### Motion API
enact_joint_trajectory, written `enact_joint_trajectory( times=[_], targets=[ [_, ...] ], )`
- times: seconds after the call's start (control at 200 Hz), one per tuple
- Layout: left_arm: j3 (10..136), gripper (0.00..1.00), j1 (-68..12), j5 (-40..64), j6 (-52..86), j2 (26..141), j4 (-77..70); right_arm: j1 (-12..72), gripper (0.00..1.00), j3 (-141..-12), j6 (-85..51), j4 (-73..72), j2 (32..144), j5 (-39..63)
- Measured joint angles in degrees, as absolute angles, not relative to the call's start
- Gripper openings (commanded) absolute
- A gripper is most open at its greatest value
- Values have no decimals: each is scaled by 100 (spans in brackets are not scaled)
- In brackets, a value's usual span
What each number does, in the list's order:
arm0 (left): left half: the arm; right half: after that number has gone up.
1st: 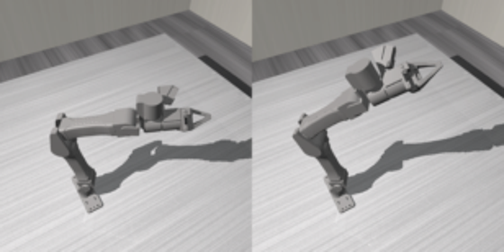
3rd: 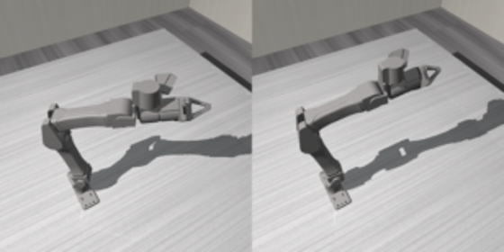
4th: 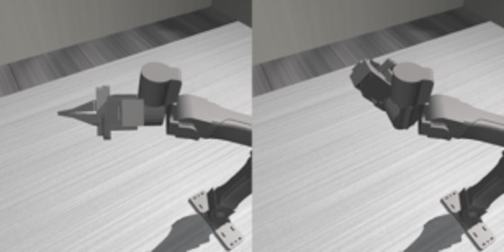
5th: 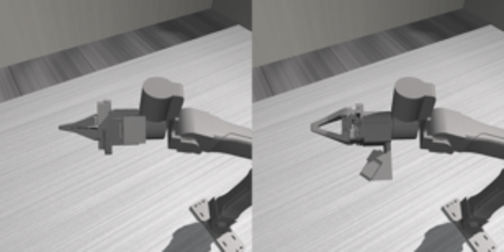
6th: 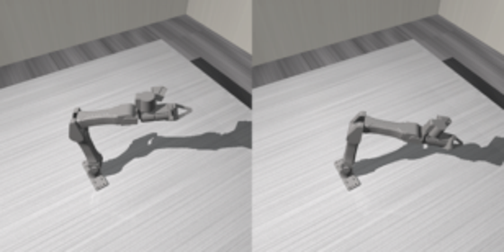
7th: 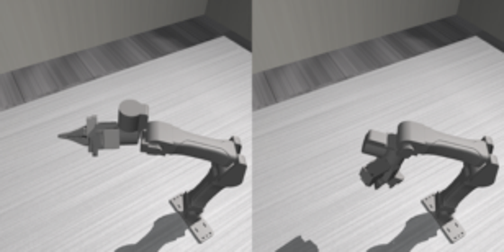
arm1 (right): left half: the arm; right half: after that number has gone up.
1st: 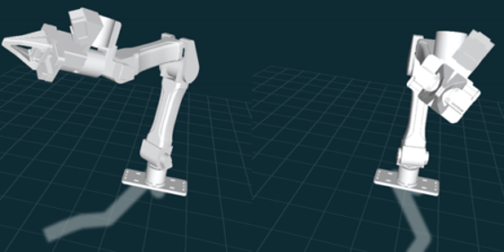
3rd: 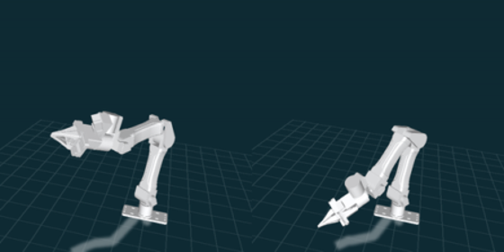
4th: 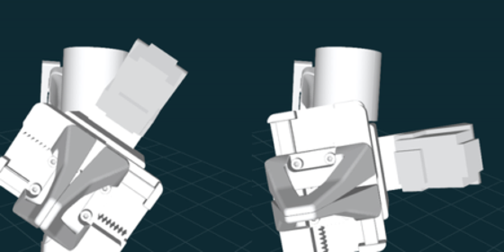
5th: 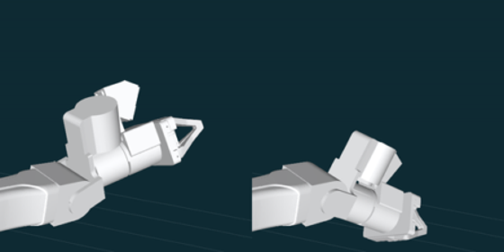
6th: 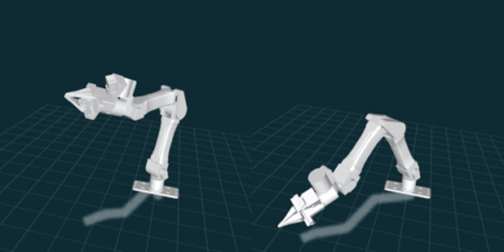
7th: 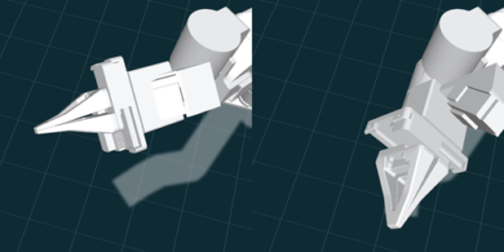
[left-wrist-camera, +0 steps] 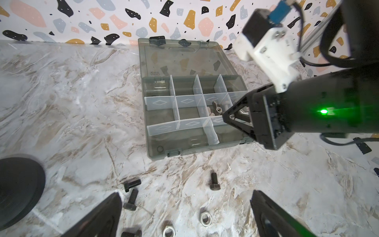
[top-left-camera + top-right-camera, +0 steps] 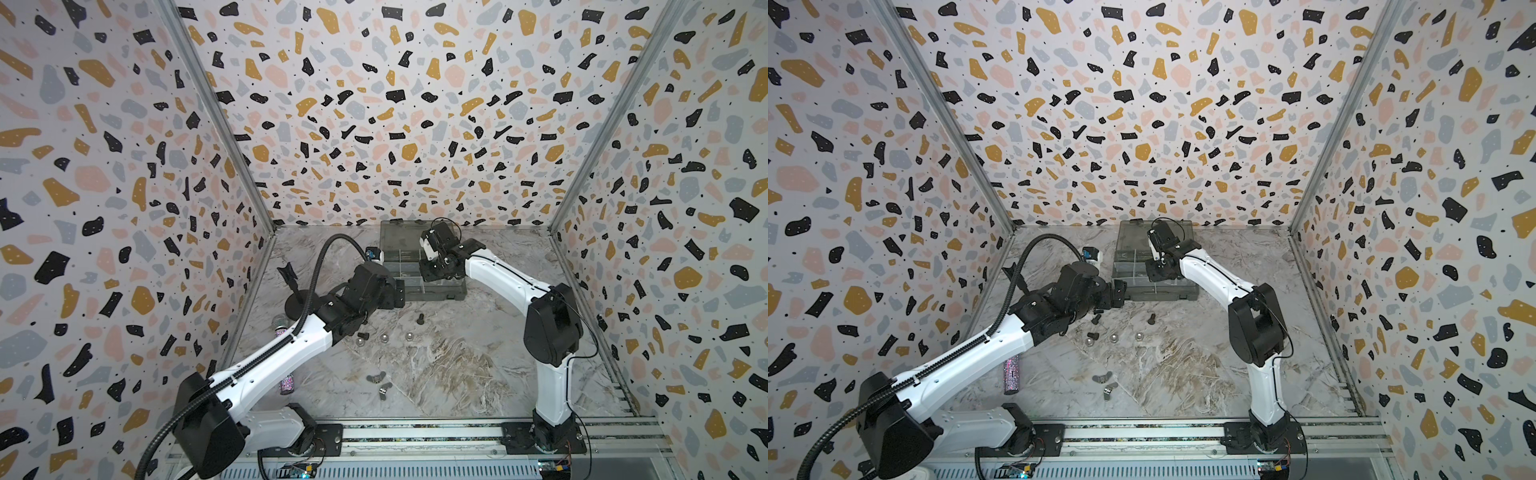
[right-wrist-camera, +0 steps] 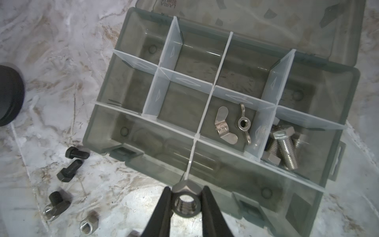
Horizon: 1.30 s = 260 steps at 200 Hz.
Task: Sort the screws and nuts into containers
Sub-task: Place the nut into the container.
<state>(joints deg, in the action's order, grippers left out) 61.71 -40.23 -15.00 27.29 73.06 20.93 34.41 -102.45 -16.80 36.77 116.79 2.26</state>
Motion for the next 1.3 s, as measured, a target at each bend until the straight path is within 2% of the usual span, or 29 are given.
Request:
enact_joint_trajectory(
  times=[0.466, 0.536, 0.626, 0.661, 0.916, 1.086, 1.302],
  targets=[
    [6283, 100, -3822, -1243, 2611, 7747, 2049, 3295, 22, -11148, -1498, 3282, 12978, 773],
    [6283, 99, -3791, -1236, 2609, 7771, 2051, 3284, 29, -11161, -1494, 3251, 13052, 829],
    [6283, 100, -3752, -1205, 2606, 7806, 2049, 3258, 47, -11192, -1496, 3188, 13093, 926],
    [6283, 100, -3736, -1190, 2604, 7824, 2049, 3256, 52, -11201, -1500, 3155, 13096, 969],
    [6283, 100, -3671, -1094, 2587, 7846, 2053, 3247, 54, -11246, -1391, 3133, 13065, 1048],
    [5942, 100, -3669, -1052, 2587, 7481, 2053, 3299, 53, -10702, -1376, 3192, 12442, 954],
    [5074, 100, -3669, -1031, 2626, 6569, 2152, 3841, 50, -9258, -1385, 3157, 10892, 766]
  ],
)
